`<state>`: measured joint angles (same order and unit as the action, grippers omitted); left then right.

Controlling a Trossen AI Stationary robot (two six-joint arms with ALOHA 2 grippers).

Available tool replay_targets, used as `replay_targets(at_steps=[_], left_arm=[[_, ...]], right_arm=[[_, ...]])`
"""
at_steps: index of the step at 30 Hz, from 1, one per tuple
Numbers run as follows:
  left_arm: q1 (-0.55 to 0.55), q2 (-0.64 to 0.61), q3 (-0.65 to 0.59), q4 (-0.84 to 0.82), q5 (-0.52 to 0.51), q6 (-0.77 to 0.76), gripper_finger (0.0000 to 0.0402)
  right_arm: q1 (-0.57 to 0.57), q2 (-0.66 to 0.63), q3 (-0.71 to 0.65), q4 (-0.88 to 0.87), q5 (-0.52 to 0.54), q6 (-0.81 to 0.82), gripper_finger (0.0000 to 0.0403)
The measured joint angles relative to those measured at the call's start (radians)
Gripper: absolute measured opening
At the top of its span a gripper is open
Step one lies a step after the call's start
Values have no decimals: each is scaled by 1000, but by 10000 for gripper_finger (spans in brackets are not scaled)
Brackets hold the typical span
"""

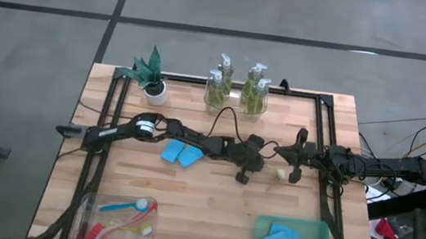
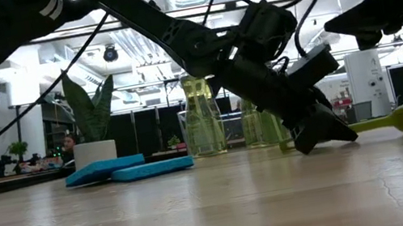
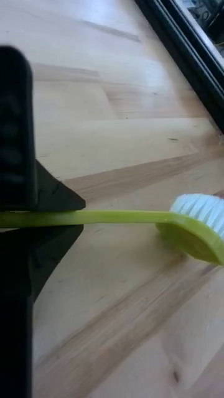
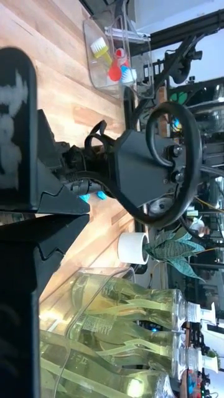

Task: Pick & Place Kitchen Sink Supplies
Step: Put the green dish brush into the bottom transparent bin

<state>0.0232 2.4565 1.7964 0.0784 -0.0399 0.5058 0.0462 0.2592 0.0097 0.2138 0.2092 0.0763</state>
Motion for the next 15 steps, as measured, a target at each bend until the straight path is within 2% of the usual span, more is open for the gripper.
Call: replay_targets(at_steps=[6, 15], left_arm=[[-6, -9, 1, -52, -4, -65, 21], [-57, -114, -3, -389, -16, -186, 20]], right_arm=[[0, 0, 0, 0, 0, 0, 9], [0, -1, 0, 0, 0, 0, 9]])
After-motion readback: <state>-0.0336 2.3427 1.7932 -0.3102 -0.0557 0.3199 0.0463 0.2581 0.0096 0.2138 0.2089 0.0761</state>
